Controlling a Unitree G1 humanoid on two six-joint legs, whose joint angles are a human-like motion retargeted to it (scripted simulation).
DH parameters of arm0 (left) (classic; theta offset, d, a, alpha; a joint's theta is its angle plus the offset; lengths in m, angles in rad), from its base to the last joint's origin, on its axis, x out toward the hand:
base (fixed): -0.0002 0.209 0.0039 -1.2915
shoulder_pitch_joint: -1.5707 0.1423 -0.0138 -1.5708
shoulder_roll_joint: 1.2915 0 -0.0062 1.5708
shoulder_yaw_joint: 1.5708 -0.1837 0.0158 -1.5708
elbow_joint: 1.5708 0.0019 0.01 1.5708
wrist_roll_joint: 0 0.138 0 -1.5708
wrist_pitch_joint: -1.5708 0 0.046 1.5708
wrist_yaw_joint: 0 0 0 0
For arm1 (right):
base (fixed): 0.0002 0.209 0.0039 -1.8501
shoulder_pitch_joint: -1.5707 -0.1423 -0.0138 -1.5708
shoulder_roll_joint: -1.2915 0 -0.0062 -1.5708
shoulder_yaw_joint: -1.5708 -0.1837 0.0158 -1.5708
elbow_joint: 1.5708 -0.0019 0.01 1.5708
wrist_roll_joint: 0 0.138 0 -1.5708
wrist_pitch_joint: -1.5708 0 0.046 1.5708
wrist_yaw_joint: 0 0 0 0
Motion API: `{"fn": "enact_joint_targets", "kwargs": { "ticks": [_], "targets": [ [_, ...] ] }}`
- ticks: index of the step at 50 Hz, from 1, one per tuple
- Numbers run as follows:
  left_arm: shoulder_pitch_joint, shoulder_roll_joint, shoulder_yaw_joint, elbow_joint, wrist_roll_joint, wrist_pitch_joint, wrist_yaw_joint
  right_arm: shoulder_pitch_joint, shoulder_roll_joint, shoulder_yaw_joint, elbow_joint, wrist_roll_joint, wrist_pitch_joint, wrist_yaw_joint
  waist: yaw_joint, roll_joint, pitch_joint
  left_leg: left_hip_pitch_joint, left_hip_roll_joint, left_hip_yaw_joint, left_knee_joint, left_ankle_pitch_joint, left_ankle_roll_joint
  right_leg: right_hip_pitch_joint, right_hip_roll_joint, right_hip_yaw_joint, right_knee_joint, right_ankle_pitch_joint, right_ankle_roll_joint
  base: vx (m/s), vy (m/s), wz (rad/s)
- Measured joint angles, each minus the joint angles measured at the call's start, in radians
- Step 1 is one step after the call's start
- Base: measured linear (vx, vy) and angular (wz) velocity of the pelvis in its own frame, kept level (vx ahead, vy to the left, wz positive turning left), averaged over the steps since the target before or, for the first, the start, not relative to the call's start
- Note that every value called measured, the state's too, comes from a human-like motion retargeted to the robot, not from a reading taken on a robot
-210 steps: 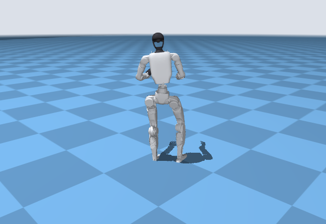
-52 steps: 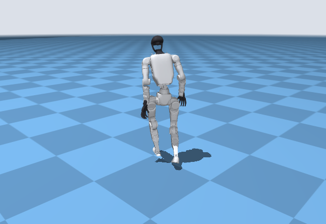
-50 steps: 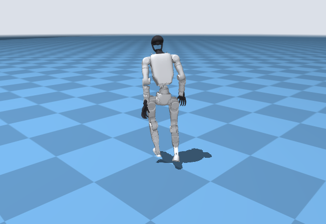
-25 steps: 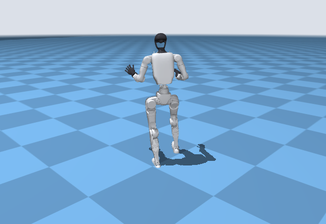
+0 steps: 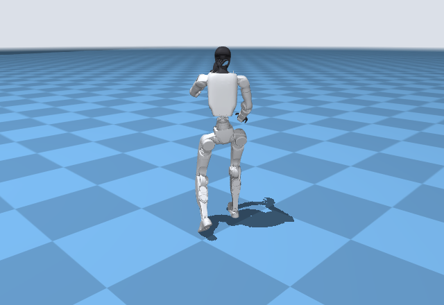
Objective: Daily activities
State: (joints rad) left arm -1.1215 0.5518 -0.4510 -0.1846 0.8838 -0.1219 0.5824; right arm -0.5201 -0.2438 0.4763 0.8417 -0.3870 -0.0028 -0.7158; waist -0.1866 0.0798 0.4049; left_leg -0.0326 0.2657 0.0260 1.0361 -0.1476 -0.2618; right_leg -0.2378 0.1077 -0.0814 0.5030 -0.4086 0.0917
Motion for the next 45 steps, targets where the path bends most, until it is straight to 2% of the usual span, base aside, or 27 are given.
{"fn": "enact_joint_targets", "kwargs": {
  "ticks": [5, 8, 11, 15, 20, 24, 28, 32, 34, 37, 38, 41, 45],
  "targets": [
    [0.058, -0.018, -0.033, 0.052, -0.002, 0.015, -0.069, -0.072, -0.044, -0.042, -0.086, -0.044, 0.007, -0.03, 0.03, 0.032, 0.023, -0.091, 0.135, 0.047, 0.186, -0.037, 0.071, 0.038, 0.073, 0.028, -0.002, -0.028, -0.025, 0.22, -0.09, -0.38],
    [0.097, -0.038, -0.05, 0.121, -0.006, 0.034, -0.108, -0.11, -0.076, -0.071, -0.072, -0.063, 0.043, -0.031, 0.06, 0.042, 0.034, -0.161, 0.168, 0.065, 0.242, -0.138, 0.143, 0.067, 0.092, 0.04, -0.018, -0.043, -0.028, 0.24, -0.09, -0.25],
    [0.163, -0.067, -0.078, 0.228, -0.011, 0.054, -0.136, -0.137, -0.097, -0.094, -0.011, -0.07, 0.077, -0.017, 0.103, 0.041, 0.038, -0.236, 0.141, 0.075, 0.228, -0.267, 0.201, 0.098, 0.098, 0.052, -0.029, -0.061, -0.025, 0.28, -0.1, -0.23],
    [0.304, -0.112, -0.117, 0.451, -0.026, 0.076, -0.146, -0.154, -0.106, -0.126, 0.083, -0.064, 0.09, 0.017, 0.164, 0.013, 0.037, -0.345, 0.028, 0.082, 0.111, -0.381, 0.237, 0.141, 0.076, 0.066, -0.027, -0.097, -0.025, 0.34, -0.13, -0.18],
    [0.589, -0.177, -0.103, 0.888, -0.05, 0.137, -0.095, -0.114, -0.083, -0.158, 0.078, -0.098, 0.075, 0.044, 0.22, -0.051, 0.027, -0.487, -0.136, 0.083, -0.094, -0.353, 0.225, 0.166, 0.039, 0.083, 0.008, -0.164, -0.036, 0.43, -0.16, -0.17],
    [0.874, -0.247, 0.006, 1.255, -0.113, 0.193, -0.052, -0.029, -0.058, -0.176, -0.091, -0.2, 0.046, 0.065, 0.237, -0.096, 0.015, -0.587, -0.227, 0.083, -0.237, -0.26, 0.19, 0.178, 0.042, 0.095, 0.039, -0.216, -0.053, 0.51, -0.16, -0.21],
    [1.168, -0.315, 0.158, 1.505, -0.193, 0.209, -0.07, 0.086, -0.049, -0.213, -0.347, -0.298, -0.011, 0.1, 0.233, -0.145, 0.003, -0.651, -0.269, 0.099, -0.27, -0.2, 0.182, 0.194, 0.063, 0.112, 0.086, -0.257, -0.068, 0.52, -0.16, -0.34],
    [1.441, -0.384, 0.252, 1.626, -0.237, 0.185, -0.149, 0.187, -0.058, -0.273, -0.56, -0.344, -0.059, 0.135, 0.228, -0.212, -0.001, -0.685, -0.278, 0.144, -0.187, -0.202, 0.221, 0.181, 0.061, 0.118, 0.22, -0.262, -0.048, 0.44, -0.15, -0.41],
    [1.555, -0.423, 0.25, 1.652, -0.238, 0.16, -0.209, 0.228, -0.066, -0.304, -0.648, -0.358, -0.068, 0.166, 0.229, -0.26, -0.001, -0.698, -0.29, 0.174, -0.142, -0.214, 0.254, 0.138, 0.037, 0.115, 0.347, -0.204, 0.001, 0.33, -0.12, -0.43],
    [1.671, -0.479, 0.184, 1.665, -0.223, 0.123, -0.322, 0.245, -0.083, -0.341, -0.74, -0.364, -0.065, 0.222, 0.229, -0.334, 0.005, -0.731, -0.318, 0.227, -0.089, -0.242, 0.315, 0.004, 0.004, 0.115, 0.611, -0.005, 0.135, 0.22, -0.09, -0.29],
    [1.692, -0.497, 0.15, 1.666, -0.215, 0.113, -0.358, 0.235, -0.086, -0.344, -0.754, -0.364, -0.061, 0.237, 0.23, -0.347, 0.011, -0.744, -0.316, 0.241, -0.067, -0.257, 0.334, -0.053, -0.011, 0.099, 0.7, 0.035, 0.16, 0.16, -0.08, -0.33],
    [1.702, -0.539, 0.032, 1.661, -0.189, 0.09, -0.451, 0.18, -0.091, -0.338, -0.762, -0.351, -0.056, 0.281, 0.236, -0.36, 0.025, -0.797, -0.296, 0.276, -0.001, -0.295, 0.36, -0.254, -0.091, 0.043, 0.912, 0.067, 0.163, 0.12, -0.03, -0.4],
    [1.636, -0.573, -0.097, 1.64, -0.17, 0.075, -0.511, 0.09, -0.088, -0.292, -0.714, -0.323, -0.065, 0.316, 0.229, -0.341, 0.029, -0.86, -0.274, 0.294, 0.058, -0.314, 0.341, -0.5, -0.205, -0.002, 0.969, -0.002, 0.079, 0.11, 0.0, -0.24]
  ]
}}
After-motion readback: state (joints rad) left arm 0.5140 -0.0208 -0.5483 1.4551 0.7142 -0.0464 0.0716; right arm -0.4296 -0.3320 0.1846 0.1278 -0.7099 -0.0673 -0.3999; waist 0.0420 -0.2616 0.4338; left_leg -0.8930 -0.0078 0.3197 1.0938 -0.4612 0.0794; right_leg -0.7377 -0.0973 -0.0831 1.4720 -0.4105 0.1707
